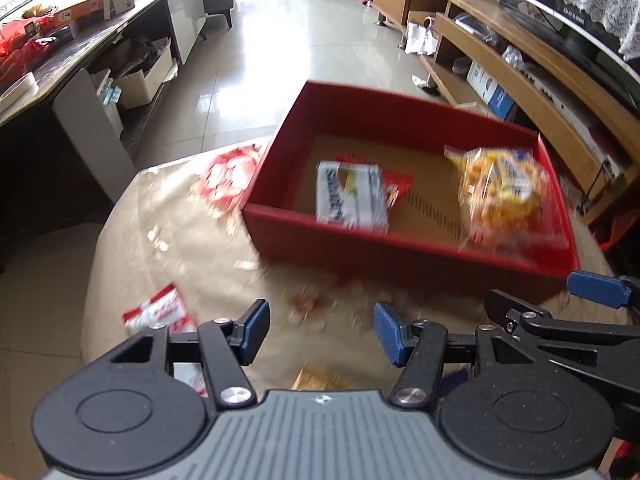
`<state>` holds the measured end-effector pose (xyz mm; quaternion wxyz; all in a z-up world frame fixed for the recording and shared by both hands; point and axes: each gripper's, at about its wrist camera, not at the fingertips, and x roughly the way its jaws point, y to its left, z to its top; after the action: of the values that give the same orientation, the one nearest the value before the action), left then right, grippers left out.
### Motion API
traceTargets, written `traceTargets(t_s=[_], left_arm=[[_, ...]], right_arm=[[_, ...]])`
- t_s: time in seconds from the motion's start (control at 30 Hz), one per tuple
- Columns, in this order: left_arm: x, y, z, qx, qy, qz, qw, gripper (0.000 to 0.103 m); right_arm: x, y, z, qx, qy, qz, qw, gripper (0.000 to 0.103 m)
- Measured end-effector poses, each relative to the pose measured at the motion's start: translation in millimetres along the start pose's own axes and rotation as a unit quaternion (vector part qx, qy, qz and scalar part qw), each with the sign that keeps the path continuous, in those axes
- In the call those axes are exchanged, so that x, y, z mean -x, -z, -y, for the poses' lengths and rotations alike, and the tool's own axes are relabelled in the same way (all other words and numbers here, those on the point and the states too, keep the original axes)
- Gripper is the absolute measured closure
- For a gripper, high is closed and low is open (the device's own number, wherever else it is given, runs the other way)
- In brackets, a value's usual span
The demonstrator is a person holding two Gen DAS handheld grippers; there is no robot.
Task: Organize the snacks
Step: 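Grasp the silver foil bag with left tool while right tool grasps the blue wrapped bar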
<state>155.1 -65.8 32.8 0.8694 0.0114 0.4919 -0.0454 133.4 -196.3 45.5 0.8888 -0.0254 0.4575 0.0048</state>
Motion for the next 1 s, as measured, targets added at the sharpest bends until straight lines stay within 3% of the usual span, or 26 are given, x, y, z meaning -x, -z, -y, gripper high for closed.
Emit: traceTargets(t_s=[0.5,1.0], left_arm=[[-10,74,-32,0.007,-0.004,-0.074,0.9973,0.049],[-24,94,-39,0.003,-0.015,-0.098,0.9951,0.046]], right_arm=[[-6,59,-45,0.057,-0.020,-0.073,0.996,0.020],[-30,74,-52,0.063,-0.030,-0.118,0.991,0.018]])
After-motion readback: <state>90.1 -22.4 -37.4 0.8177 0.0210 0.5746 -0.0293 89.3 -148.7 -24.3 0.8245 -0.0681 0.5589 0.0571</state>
